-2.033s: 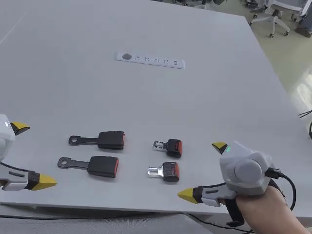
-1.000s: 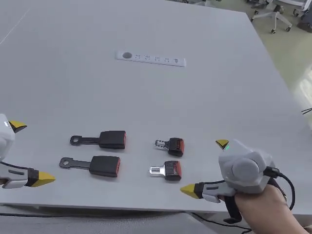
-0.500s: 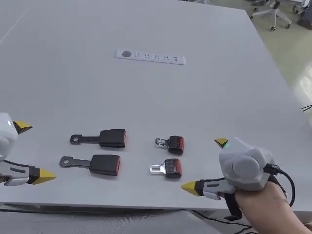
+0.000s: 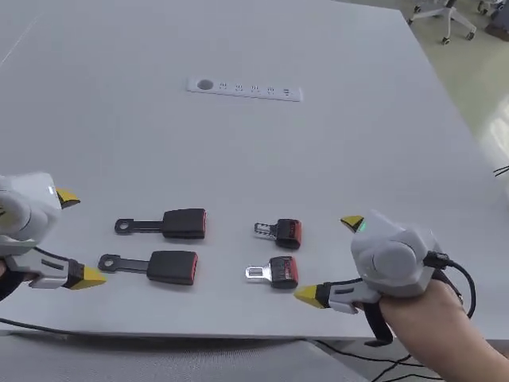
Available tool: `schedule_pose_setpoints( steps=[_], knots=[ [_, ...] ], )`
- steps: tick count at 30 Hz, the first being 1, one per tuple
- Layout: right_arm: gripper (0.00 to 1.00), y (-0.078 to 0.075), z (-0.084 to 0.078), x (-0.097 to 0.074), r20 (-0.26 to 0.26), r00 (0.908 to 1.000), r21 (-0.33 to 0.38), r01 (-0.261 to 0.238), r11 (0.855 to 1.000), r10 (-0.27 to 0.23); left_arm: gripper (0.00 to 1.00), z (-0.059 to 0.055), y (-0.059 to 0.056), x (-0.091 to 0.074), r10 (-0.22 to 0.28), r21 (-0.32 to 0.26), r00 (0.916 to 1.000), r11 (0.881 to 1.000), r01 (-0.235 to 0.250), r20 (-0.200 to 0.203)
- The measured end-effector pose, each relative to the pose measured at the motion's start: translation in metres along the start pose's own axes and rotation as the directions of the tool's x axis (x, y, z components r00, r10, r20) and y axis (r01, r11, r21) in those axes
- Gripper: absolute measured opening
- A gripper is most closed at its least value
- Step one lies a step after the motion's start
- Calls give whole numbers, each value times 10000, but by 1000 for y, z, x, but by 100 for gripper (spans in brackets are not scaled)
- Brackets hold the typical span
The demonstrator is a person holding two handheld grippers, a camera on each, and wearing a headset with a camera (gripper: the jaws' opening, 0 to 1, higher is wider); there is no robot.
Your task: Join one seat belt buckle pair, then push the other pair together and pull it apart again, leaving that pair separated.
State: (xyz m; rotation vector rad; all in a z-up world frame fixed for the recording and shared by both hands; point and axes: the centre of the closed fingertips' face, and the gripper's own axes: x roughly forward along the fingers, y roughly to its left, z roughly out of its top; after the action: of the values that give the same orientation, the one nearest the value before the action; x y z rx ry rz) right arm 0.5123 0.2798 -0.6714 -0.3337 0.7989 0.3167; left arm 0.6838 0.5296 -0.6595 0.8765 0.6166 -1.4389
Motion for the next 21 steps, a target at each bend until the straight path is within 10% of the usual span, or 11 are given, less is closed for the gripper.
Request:
schedule_pose_setpoints(
  steps=[21],
  knots=[
    [43, 30, 9, 26, -394, 9773, -1394, -2118, 9673, 2083, 63, 28, -52, 53, -1792, 1304, 9819, 9739, 1859, -614]
  ],
)
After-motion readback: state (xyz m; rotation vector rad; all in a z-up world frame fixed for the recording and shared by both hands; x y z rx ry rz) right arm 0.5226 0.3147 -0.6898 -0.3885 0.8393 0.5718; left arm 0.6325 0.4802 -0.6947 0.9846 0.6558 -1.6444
